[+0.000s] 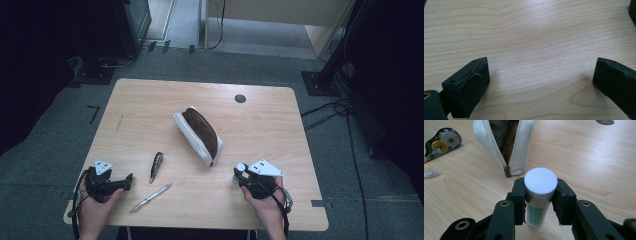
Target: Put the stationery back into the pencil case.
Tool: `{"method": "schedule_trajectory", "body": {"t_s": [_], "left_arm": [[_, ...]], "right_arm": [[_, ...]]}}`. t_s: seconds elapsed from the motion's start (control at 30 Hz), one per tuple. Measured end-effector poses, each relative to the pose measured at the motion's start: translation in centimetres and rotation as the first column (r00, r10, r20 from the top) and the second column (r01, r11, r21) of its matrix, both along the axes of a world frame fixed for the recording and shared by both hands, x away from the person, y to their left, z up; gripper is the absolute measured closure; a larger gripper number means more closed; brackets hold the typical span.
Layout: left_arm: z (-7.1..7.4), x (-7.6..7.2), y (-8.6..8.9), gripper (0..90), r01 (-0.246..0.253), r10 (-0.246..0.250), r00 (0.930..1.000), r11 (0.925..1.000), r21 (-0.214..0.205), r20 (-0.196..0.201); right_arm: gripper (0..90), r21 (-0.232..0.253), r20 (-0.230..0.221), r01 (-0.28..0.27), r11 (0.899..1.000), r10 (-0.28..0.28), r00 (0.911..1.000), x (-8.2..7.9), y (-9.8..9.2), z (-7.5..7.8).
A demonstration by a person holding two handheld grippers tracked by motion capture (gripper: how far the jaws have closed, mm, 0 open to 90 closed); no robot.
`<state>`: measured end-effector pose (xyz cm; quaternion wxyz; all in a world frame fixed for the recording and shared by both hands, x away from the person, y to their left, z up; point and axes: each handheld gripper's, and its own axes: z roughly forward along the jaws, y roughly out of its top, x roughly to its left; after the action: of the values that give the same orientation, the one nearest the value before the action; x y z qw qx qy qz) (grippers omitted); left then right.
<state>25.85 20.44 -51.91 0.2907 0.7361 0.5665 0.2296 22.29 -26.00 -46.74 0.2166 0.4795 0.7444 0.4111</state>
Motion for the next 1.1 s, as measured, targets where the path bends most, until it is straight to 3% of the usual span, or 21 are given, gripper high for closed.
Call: {"method": "schedule_trajectory", "body": {"t_s": [1.1], "left_arm": [[0.0,0.0,0.0,1.2,0.0,0.0,1.0,1.0,0.0,-0.001]], "right_arm": [[65.5,0.066,0.086,-0.049,0.997,0.043,0.9953,1.9,2.0,5.4]]}}
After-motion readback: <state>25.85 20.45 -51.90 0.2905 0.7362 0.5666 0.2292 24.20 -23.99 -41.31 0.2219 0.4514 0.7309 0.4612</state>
